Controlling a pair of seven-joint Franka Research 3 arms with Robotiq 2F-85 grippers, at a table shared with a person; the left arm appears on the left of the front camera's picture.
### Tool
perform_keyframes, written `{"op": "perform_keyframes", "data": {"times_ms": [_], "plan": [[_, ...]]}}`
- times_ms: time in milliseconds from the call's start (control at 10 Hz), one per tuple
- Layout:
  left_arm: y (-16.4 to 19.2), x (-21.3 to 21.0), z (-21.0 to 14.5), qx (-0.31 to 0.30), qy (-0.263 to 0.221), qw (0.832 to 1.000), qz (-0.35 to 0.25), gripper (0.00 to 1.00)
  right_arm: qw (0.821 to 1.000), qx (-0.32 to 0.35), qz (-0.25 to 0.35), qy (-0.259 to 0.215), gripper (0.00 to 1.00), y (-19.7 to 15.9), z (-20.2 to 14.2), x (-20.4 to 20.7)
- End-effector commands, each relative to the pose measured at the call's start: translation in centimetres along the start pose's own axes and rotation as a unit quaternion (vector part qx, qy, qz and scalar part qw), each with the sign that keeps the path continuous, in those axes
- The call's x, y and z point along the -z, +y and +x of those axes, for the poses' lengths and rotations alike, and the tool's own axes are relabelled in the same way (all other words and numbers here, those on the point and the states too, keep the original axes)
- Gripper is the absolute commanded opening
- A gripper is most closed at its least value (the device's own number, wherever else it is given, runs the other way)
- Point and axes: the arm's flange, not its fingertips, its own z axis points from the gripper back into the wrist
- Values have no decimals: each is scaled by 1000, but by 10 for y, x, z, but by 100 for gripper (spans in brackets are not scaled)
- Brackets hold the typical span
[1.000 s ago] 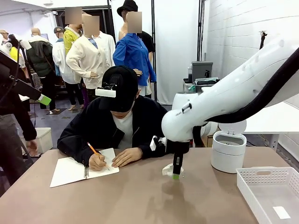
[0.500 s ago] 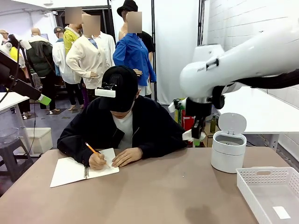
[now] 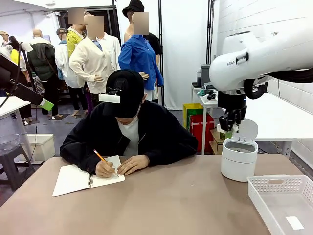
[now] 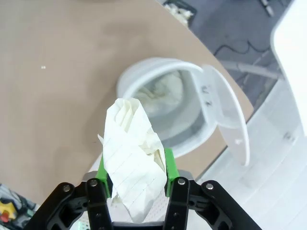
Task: Sort the paper based on its condition.
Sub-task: If a person hands you a paper, place it in the Organizing basket , and if it's crumpled, put it in the Trash can.
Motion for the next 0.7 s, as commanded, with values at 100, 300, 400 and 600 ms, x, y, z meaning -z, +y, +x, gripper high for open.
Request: {"op": "perform_keyframes", "data": {"times_ms": [100,300,400,600], "plan": [[0,1,1,-2,-7,1000,-1,100,999,42,-22,16,50,-13,7,12],[0,1,1,-2,-7,1000,-1,100,996,78,-32,9,50,-26,7,18],[0,1,1,-2,-7,1000,-1,100,996,86,-28,9,50,-30,7,22],[0,1,1,-2,-7,1000,-1,100,998,66,-15,12,50,-24,0,19]]}}
